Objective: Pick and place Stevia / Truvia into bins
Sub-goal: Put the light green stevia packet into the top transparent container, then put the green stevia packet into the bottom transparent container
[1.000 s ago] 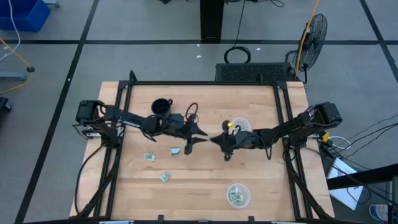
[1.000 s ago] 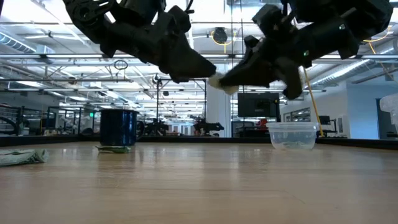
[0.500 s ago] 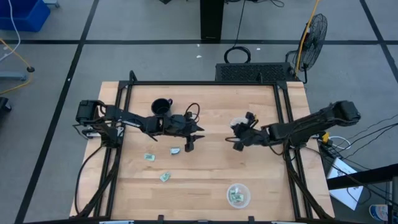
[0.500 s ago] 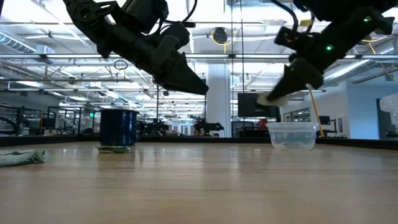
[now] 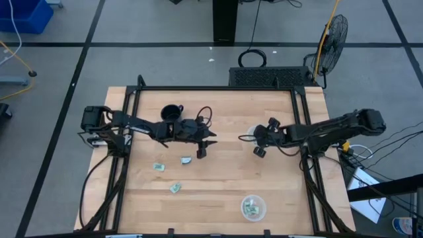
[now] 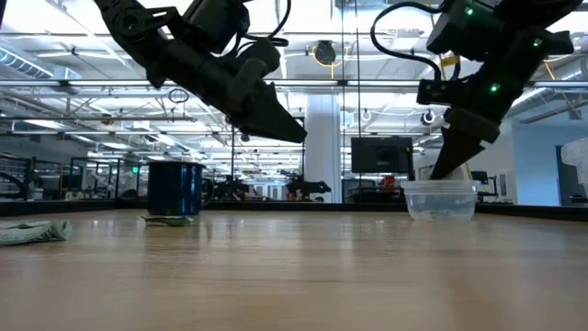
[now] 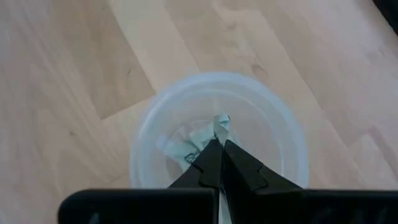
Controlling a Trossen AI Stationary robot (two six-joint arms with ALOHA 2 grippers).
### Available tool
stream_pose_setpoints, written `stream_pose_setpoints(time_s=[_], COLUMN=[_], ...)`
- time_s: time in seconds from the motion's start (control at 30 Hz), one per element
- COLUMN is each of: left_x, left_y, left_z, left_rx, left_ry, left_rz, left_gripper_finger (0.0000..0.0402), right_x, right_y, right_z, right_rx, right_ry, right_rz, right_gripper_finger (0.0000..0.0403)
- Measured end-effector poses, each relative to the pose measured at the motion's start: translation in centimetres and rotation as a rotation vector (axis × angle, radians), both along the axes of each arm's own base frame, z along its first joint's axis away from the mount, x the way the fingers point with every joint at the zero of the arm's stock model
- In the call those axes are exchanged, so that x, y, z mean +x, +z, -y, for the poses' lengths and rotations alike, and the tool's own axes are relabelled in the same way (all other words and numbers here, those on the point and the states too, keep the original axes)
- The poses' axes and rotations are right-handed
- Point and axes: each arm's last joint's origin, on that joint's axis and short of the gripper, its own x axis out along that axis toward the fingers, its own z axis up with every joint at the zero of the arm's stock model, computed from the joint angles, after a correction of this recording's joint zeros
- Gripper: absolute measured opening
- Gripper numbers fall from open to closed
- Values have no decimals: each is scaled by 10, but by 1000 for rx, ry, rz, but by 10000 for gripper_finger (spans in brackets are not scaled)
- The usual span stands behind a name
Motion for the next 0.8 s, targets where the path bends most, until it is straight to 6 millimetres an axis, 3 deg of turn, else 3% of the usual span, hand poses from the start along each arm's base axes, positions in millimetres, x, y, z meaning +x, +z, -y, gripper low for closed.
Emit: stream_pose_setpoints(time_s=[0.23, 0.57, 0.8], left_x=[-1, -7, -18], left_y=[-1, -11, -24], left_z=[-2, 0, 18], left_rx=[3, 9, -110], left_ry=[3, -21, -153], left_rz=[-10, -136, -315], left_gripper_finger=[147, 147, 147], right_x=[1, 3, 3], right_y=[-1, 0, 20], right_z=[5, 6, 6], right_rx=[147, 159, 124], right_ry=[11, 28, 90], right_rz=[14, 27, 177], right_gripper_finger=[8, 71, 86])
